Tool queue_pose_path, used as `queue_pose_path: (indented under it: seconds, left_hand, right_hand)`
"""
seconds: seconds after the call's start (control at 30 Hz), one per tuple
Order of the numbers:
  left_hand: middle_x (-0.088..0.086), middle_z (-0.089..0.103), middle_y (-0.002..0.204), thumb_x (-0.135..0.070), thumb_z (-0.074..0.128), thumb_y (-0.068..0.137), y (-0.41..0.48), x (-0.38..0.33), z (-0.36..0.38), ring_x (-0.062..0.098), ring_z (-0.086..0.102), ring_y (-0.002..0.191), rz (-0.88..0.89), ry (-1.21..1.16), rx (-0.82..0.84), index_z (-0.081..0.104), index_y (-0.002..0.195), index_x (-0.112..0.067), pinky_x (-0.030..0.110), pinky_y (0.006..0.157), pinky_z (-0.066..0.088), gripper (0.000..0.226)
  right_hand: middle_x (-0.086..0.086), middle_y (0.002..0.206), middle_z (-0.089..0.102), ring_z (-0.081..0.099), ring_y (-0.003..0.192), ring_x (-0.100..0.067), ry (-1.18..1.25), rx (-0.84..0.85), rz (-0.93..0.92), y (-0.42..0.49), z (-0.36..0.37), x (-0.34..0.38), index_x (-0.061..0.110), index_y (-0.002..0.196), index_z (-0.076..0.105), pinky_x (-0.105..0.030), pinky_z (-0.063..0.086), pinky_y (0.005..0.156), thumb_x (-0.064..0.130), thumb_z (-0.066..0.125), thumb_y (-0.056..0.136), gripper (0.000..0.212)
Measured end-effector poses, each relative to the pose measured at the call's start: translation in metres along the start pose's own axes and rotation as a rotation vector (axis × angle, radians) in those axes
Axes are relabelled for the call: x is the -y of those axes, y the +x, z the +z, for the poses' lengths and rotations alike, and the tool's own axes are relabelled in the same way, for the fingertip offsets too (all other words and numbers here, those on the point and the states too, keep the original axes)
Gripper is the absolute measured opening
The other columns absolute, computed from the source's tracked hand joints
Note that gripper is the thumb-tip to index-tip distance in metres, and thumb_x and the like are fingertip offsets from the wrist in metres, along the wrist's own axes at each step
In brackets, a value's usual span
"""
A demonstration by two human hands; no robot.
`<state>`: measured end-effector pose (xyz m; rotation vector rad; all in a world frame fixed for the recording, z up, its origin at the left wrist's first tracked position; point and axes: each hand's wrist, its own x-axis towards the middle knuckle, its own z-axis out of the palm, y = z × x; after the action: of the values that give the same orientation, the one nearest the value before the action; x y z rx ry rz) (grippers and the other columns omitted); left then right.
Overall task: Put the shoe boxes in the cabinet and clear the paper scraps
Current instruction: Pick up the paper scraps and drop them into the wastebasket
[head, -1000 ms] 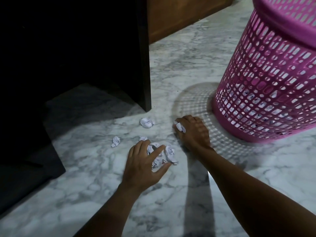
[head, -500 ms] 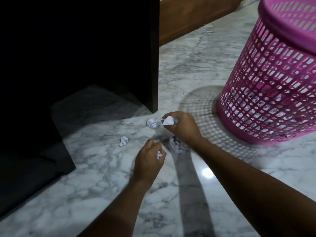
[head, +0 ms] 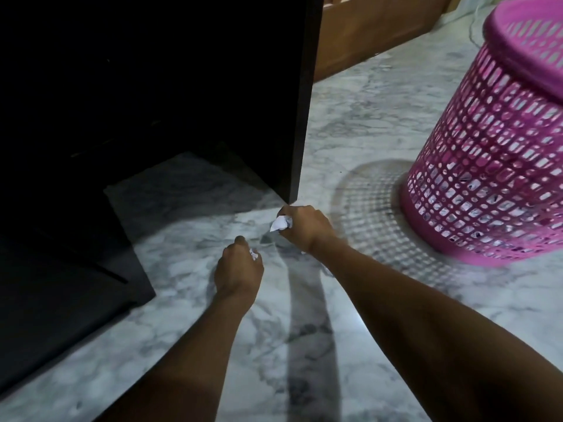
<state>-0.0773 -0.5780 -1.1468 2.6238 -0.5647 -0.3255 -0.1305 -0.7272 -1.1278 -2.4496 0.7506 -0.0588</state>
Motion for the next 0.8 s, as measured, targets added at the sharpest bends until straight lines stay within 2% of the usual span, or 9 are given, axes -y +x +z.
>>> queue_pose_path:
  seconds: [0.07, 0.17, 0.27, 0.33, 0.47, 0.57, 0.63, 0.7, 0.8]
  left_hand:
    - [0.018, 0.064, 0.098, -0.014, 0.050, 0.091, 0.003, 0.000, -0.003, 0.036, 0.063, 0.085, -0.023, -0.032, -0.002, 0.054, 0.092, -0.004, 0.035, 0.066, 0.050, 0.010]
    - [0.015, 0.063, 0.083, -0.011, 0.052, 0.085, 0.004, 0.004, -0.005, 0.034, 0.061, 0.069, -0.022, -0.186, -0.020, 0.046, 0.075, -0.008, 0.037, 0.059, 0.056, 0.012]
    - [0.006, 0.049, 0.061, -0.012, 0.057, 0.083, -0.013, -0.011, -0.003, 0.040, 0.058, 0.065, 0.194, -0.290, -0.034, 0.035, 0.064, -0.016, 0.040, 0.051, 0.052, 0.029]
    - [-0.001, 0.036, 0.056, -0.013, 0.060, 0.084, -0.026, -0.032, 0.004, 0.038, 0.054, 0.062, 0.343, -0.328, 0.017, 0.028, 0.062, -0.020, 0.038, 0.051, 0.045, 0.039]
    - [-0.004, 0.047, 0.065, -0.046, 0.068, 0.083, -0.037, -0.082, 0.019, 0.021, 0.051, 0.064, 0.294, -0.320, 0.208, 0.034, 0.065, -0.022, 0.029, 0.054, 0.039, 0.046]
    - [-0.007, 0.048, 0.070, -0.062, 0.070, 0.075, -0.042, -0.104, 0.027, 0.021, 0.056, 0.072, 0.239, -0.163, 0.280, 0.046, 0.079, -0.019, 0.028, 0.058, 0.039, 0.049]
    - [0.000, 0.056, 0.081, -0.048, 0.069, 0.082, -0.046, -0.107, 0.035, 0.025, 0.061, 0.082, 0.248, -0.088, 0.290, 0.043, 0.087, -0.017, 0.031, 0.062, 0.044, 0.041]
    - [0.010, 0.061, 0.096, -0.030, 0.063, 0.088, -0.050, -0.106, 0.041, 0.032, 0.062, 0.093, 0.257, -0.042, 0.261, 0.040, 0.091, -0.017, 0.036, 0.070, 0.050, 0.026]
    - [0.013, 0.059, 0.092, -0.018, 0.056, 0.085, -0.058, -0.100, 0.043, 0.034, 0.059, 0.089, 0.299, -0.155, 0.220, 0.040, 0.084, -0.017, 0.038, 0.068, 0.051, 0.016]
  right_hand:
    - [0.002, 0.089, 0.070, 0.067, 0.071, -0.021, 0.128, -0.005, 0.036, -0.001, -0.005, 0.000, 0.027, 0.087, 0.071, -0.027, 0.051, 0.047, 0.030, 0.062, 0.081, 0.011]
    - [0.003, 0.073, 0.067, 0.062, 0.068, -0.012, 0.287, -0.129, 0.013, -0.005, -0.024, -0.004, 0.029, 0.070, 0.063, -0.024, 0.047, 0.060, 0.024, 0.066, 0.079, 0.011]
    - [-0.001, 0.078, 0.072, 0.064, 0.072, -0.009, 0.477, -0.249, -0.006, -0.015, -0.050, -0.016, 0.023, 0.077, 0.069, -0.020, 0.049, 0.069, 0.014, 0.073, 0.079, 0.010]
    - [-0.001, 0.075, 0.071, 0.062, 0.069, -0.009, 0.503, -0.318, 0.038, -0.025, -0.063, -0.032, 0.019, 0.077, 0.070, -0.024, 0.049, 0.068, 0.014, 0.074, 0.080, 0.007]
    - [0.016, 0.050, 0.046, 0.038, 0.051, 0.000, 0.441, -0.383, 0.092, -0.046, -0.083, -0.065, 0.035, 0.053, 0.052, -0.025, 0.035, 0.056, 0.021, 0.066, 0.081, 0.035]
    - [0.017, 0.051, 0.048, 0.041, 0.052, 0.000, 0.351, -0.438, 0.159, -0.062, -0.093, -0.084, 0.037, 0.052, 0.051, -0.026, 0.038, 0.059, 0.033, 0.065, 0.079, 0.030]
    - [0.010, 0.058, 0.050, 0.049, 0.058, -0.008, 0.288, -0.454, 0.188, -0.069, -0.095, -0.092, 0.022, 0.058, 0.053, -0.033, 0.043, 0.063, 0.033, 0.067, 0.081, 0.029]
    - [0.012, 0.066, 0.052, 0.052, 0.064, -0.008, 0.238, -0.424, 0.231, -0.074, -0.096, -0.096, 0.025, 0.061, 0.051, -0.030, 0.039, 0.064, 0.033, 0.068, 0.085, 0.030]
    - [0.010, 0.068, 0.053, 0.051, 0.065, -0.011, 0.147, -0.336, 0.225, -0.077, -0.094, -0.098, 0.028, 0.064, 0.051, -0.025, 0.034, 0.064, 0.037, 0.063, 0.085, 0.026]
